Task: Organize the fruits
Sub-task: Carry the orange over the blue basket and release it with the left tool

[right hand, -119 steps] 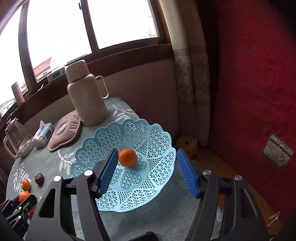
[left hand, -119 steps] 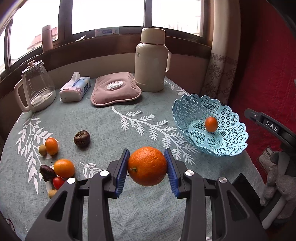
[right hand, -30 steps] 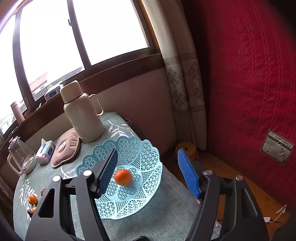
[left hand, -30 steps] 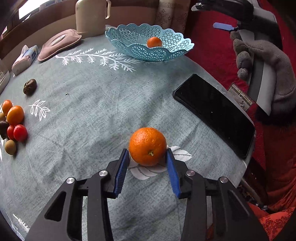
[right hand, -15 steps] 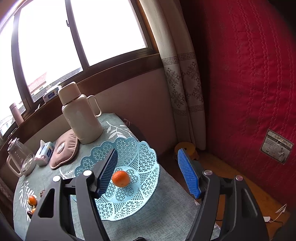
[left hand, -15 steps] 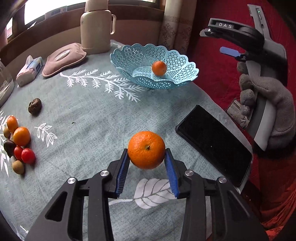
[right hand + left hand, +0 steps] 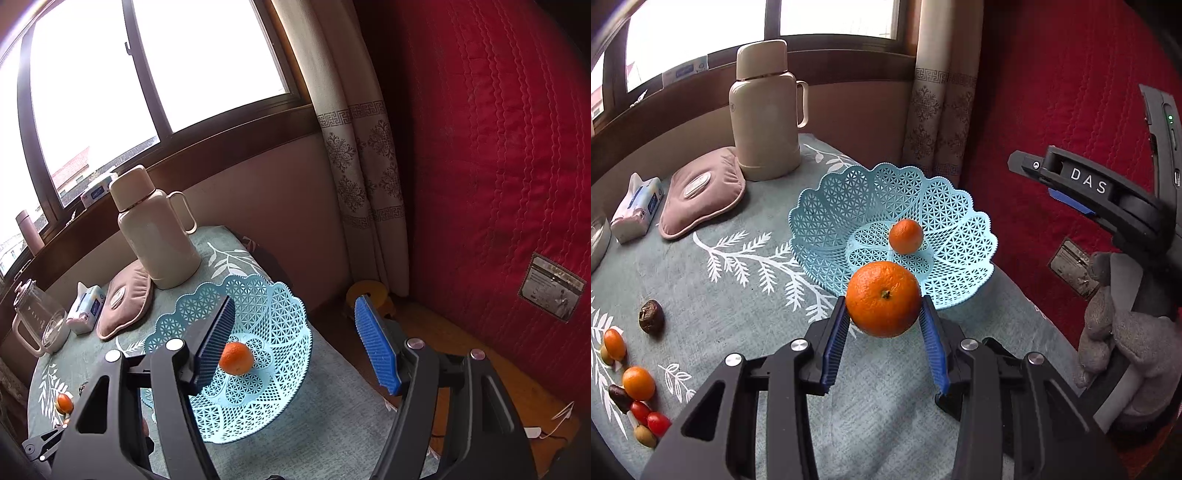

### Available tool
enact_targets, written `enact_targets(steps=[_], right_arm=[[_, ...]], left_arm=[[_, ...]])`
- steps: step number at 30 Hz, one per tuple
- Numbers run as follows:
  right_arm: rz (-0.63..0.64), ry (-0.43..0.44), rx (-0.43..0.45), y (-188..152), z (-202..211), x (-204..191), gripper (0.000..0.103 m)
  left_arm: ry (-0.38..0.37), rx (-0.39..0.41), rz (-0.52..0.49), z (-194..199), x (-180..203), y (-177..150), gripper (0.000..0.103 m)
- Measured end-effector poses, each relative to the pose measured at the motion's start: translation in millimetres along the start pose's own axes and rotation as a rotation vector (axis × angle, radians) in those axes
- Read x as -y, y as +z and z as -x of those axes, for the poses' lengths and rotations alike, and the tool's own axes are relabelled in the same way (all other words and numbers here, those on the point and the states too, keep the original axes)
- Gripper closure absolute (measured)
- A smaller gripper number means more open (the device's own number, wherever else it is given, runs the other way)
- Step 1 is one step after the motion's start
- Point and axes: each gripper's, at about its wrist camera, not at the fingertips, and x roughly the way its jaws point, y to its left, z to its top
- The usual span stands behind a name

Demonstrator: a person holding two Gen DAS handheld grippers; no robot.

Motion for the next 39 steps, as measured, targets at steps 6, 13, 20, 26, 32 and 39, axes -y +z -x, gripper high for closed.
enact_targets(steps=[6, 13, 20, 26, 32, 39], right_arm=[[0.006, -0.006, -0.010, -2.6, -5.0, -1.3, 0.034], [0.015, 0.001, -0.017, -4.1, -5.9, -4.0, 0.034], [-0.014, -0.005, -0.001, 0.3, -1.8, 5.2, 0.034], [0.001, -0.002, -0.017, -3.9, -3.0, 0.9, 0.034], [0.006, 0.002, -0.013, -3.6, -0.7, -2.4, 0.034], [-0.014, -0.010, -0.014, 1.4, -3.1, 5.0, 0.034]], left_arm=[[0.010, 0.009, 0.016, -7.0, -7.5, -0.3, 0.044], [0.044, 0.037, 0.029, 3.6, -16.4, -0.9, 0.039], [0.017, -0.064, 0.026, 15.9, -18.6, -52.0, 0.031], [0.003, -0.106, 0.023, 6.1, -11.0, -78.6, 0.031], [-0.001, -0.111, 0.012, -11.5, -6.9, -70.8, 0.033], [-0.031, -0.158, 0.010, -29.2, -2.1, -71.0, 0.063]])
